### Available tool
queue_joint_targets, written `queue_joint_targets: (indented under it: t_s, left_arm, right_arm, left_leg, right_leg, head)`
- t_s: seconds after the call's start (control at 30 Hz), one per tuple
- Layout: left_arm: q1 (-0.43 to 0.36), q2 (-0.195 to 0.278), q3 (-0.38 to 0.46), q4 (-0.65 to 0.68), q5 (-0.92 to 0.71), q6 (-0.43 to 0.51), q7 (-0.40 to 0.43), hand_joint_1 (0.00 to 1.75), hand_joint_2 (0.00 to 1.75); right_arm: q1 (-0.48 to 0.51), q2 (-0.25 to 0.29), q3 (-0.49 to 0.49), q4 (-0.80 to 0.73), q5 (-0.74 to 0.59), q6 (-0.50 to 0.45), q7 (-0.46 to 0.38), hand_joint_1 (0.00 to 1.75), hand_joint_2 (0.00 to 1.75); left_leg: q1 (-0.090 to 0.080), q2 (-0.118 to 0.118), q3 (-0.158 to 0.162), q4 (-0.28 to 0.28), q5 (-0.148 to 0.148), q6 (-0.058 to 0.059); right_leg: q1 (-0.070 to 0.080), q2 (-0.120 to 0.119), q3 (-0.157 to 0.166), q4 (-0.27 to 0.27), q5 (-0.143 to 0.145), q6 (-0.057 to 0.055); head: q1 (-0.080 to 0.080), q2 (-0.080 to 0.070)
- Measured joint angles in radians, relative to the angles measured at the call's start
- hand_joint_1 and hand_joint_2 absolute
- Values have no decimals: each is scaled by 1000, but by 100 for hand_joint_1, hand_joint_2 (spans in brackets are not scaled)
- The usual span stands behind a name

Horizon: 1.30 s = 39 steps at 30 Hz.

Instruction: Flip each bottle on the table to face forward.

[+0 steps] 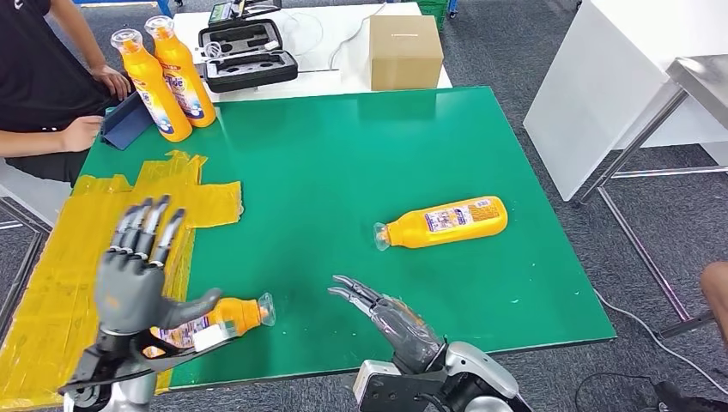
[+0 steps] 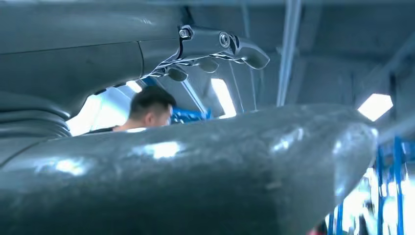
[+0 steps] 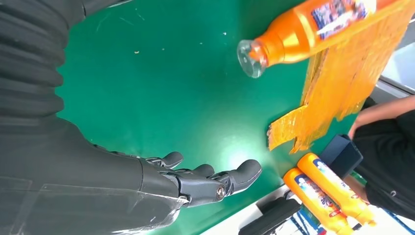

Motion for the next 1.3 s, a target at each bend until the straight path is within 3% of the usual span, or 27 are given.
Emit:
queue_joint_targets:
  t_s: [0.17, 0.3, 0.53, 0.73, 0.9, 1.07, 1.2, 1.3]
  left_arm:
    - [4, -101, 114, -47, 124, 0, -46, 0, 0]
    - [27, -126, 121, -50, 275, 0, -22, 0, 0]
    - [110, -53, -10, -114, 650, -50, 162, 0, 0]
    - [170, -12, -84, -206, 888, -278, 239, 0, 0]
    - [198, 2, -112, -247, 968, -377, 275, 0, 0]
    - [238, 15, -147, -279, 1077, -550, 330, 0, 0]
    - [258, 23, -171, -297, 1093, -596, 338, 0, 175]
    - [265, 32, -186, -307, 1100, -633, 344, 0, 175]
  right_arm:
    - [6, -11, 0, 0, 19, -16, -5, 0, 175]
    - [39, -22, -11, -5, 45, -54, -6, 0, 175]
    - [147, -75, -101, -50, 140, -198, 22, 0, 175]
    - [221, -132, -269, -85, 205, -219, 33, 0, 175]
    - [251, -145, -385, -95, 248, -213, 40, 0, 175]
    - [264, -149, -526, -96, 444, -253, 80, 0, 175]
    - [265, -151, -630, -88, 519, -250, 85, 0, 175]
    - [252, -151, -680, -59, 547, -218, 96, 0, 175]
  left_leg:
    - [0, 0, 0, 0, 0, 0]
    - [0, 0, 0, 0, 0, 0]
    - [0, 0, 0, 0, -2, 1]
    - [-1, 0, 0, 0, -2, 1]
    - [-1, 0, 0, 0, -2, 1]
    - [-1, 0, 0, 0, -2, 1]
    - [-1, 0, 0, 0, -2, 2]
    - [-1, 0, 0, 0, -2, 2]
  right_leg:
    - [0, 0, 0, 0, 0, 0]
    - [0, 0, 0, 0, 0, 0]
    - [0, 0, -1, 0, -1, 0]
    - [-1, 0, 0, -1, 0, 1]
    - [-1, 0, 0, -1, 0, 1]
    - [-1, 0, 0, -1, 0, 1]
    - [-1, 0, 0, -1, 0, 1]
    - [-1, 0, 1, -1, 0, 1]
  head:
    - [0, 0]
    - [0, 0]
    - [0, 0]
    - [0, 0]
    - [0, 0]
    - [0, 0]
    - [0, 0]
    - [0, 0]
